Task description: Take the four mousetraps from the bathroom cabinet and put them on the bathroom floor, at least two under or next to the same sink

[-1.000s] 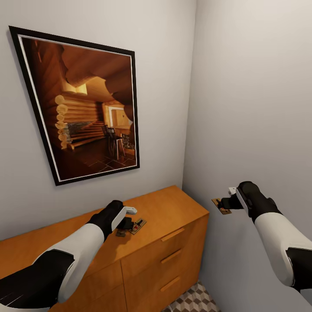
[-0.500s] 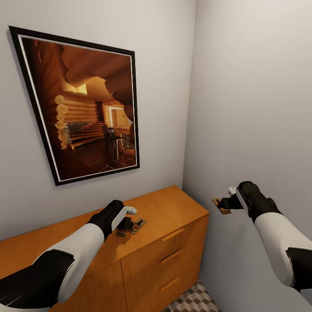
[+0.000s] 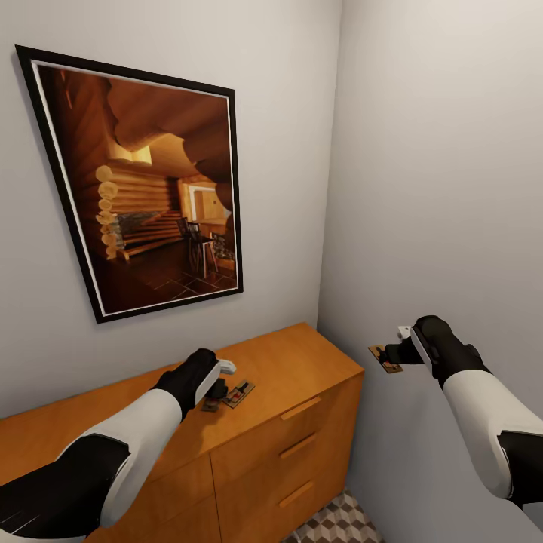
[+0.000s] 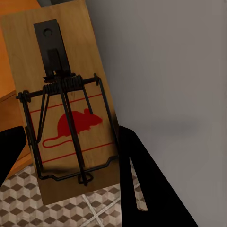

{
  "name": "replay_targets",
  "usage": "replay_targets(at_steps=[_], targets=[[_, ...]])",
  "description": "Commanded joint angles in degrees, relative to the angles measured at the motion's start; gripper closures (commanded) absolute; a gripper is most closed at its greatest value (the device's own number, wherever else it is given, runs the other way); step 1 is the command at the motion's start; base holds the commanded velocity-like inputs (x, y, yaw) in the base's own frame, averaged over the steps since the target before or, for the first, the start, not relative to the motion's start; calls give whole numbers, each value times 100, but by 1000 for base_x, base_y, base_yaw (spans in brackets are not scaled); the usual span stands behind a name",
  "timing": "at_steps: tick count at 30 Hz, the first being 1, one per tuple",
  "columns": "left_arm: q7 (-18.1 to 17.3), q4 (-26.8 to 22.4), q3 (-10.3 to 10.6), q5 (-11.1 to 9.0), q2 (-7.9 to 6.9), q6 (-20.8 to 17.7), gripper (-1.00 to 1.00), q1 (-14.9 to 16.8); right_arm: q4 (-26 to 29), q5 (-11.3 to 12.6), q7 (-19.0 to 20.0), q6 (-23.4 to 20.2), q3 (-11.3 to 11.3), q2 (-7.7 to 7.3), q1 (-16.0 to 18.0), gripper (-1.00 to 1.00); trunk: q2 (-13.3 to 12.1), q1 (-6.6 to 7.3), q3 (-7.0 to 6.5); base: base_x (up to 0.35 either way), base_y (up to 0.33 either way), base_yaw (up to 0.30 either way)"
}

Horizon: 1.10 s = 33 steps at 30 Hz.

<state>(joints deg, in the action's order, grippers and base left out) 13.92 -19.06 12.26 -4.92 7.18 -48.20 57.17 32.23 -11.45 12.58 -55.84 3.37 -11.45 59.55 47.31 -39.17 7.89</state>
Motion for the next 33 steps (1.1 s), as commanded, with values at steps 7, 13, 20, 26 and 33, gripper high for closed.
replay_targets(at_steps=[7,13,20,26,33], targets=[[-20,5,54,36,2,123,-100,5,3,-59,52,-17,23,3,4,100,7,-1,10,0,0,0],[-41,2,46,35,19,160,-100,5,3,-59,52,-16,22,3,4,100,7,-1,10,0,0,0],[-46,-15,28,24,53,168,-100,5,3,-59,52,-21,23,3,4,100,7,-1,10,0,0,0],[-47,3,13,-63,112,338,-100,5,3,-58,53,-23,23,3,4,100,7,-1,10,0,0,0],[-54,197,12,-237,130,621,-100,5,3,-54,53,-23,24,3,4,100,7,-1,10,0,0,0]])
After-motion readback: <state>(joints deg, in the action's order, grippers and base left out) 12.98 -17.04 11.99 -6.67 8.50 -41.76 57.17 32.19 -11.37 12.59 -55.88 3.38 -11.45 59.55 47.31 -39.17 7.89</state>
